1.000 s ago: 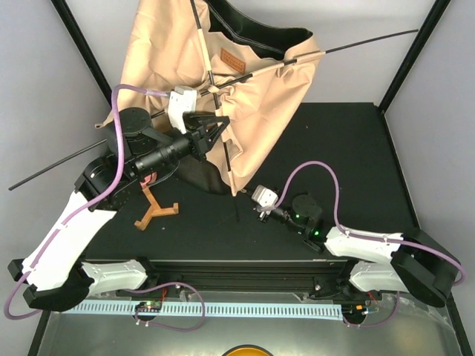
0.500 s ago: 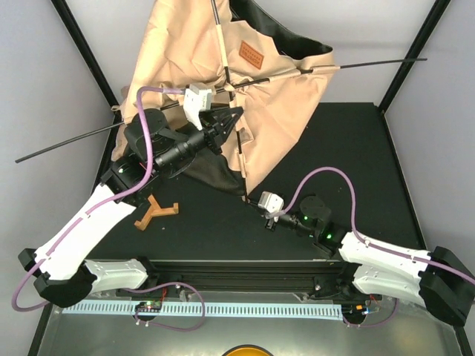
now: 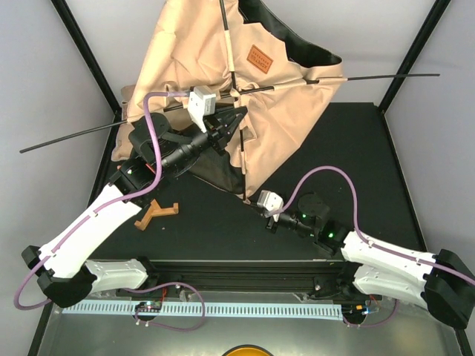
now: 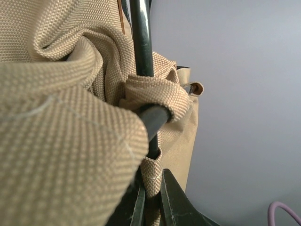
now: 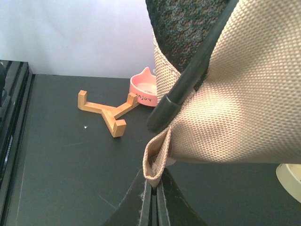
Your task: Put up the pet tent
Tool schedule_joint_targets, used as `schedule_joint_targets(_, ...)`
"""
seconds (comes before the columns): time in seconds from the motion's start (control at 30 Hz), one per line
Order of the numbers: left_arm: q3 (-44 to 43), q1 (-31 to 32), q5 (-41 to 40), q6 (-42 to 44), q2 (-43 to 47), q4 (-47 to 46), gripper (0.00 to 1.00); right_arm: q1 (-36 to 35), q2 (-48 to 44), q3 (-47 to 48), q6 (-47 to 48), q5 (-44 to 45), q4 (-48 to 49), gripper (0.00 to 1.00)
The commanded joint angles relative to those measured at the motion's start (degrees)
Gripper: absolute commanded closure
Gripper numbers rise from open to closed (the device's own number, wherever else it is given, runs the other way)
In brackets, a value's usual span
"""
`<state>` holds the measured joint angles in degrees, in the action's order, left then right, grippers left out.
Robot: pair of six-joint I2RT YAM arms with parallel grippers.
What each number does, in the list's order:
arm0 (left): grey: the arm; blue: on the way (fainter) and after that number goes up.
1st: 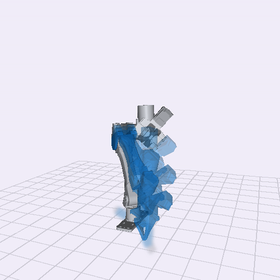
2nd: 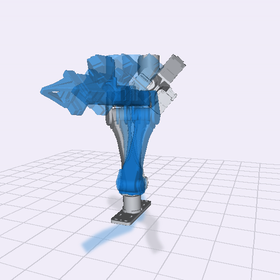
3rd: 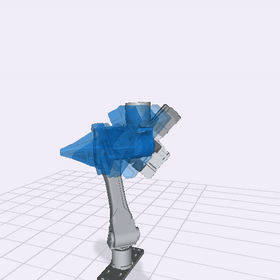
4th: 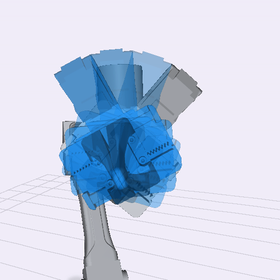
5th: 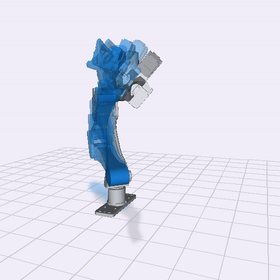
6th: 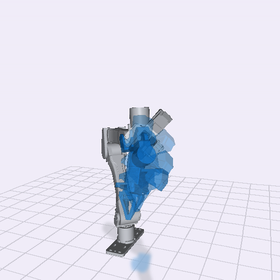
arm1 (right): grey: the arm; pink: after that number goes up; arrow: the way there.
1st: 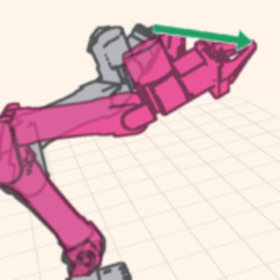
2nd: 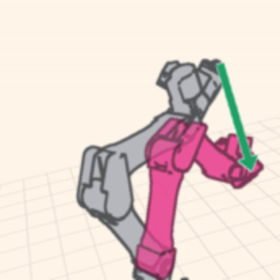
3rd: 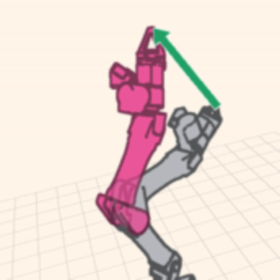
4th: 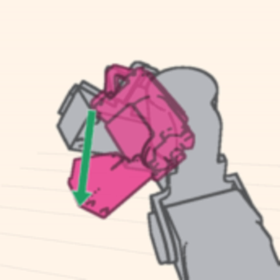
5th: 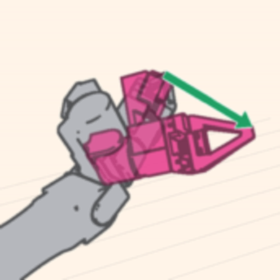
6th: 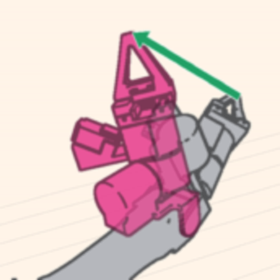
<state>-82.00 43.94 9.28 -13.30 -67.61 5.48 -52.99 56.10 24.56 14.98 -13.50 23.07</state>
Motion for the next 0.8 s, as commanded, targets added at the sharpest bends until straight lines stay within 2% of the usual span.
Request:
schedule_joint_targets(0.0, -0.47, -0.17, 1.02, 0.55, 1.32, -8.86, 0.98, -0.15, 0.59, 2.04, -1.64, -0.35, -1.24, 0.98)
schedule_joint_targets(0.4, -2.29, -0.17, 1.55, -3.79, 0.82, -5.55, 0.98, -0.18, 1.43, 3.23, -3.03, 3.41, -1.68, 0.98)
schedule_joint_targets(0.77, -3.01, -0.17, 1.56, -4.00, 0.16, -4.02, 0.98, -0.11, 1.38, 3.55, -3.01, 3.23, -1.61, 0.98)
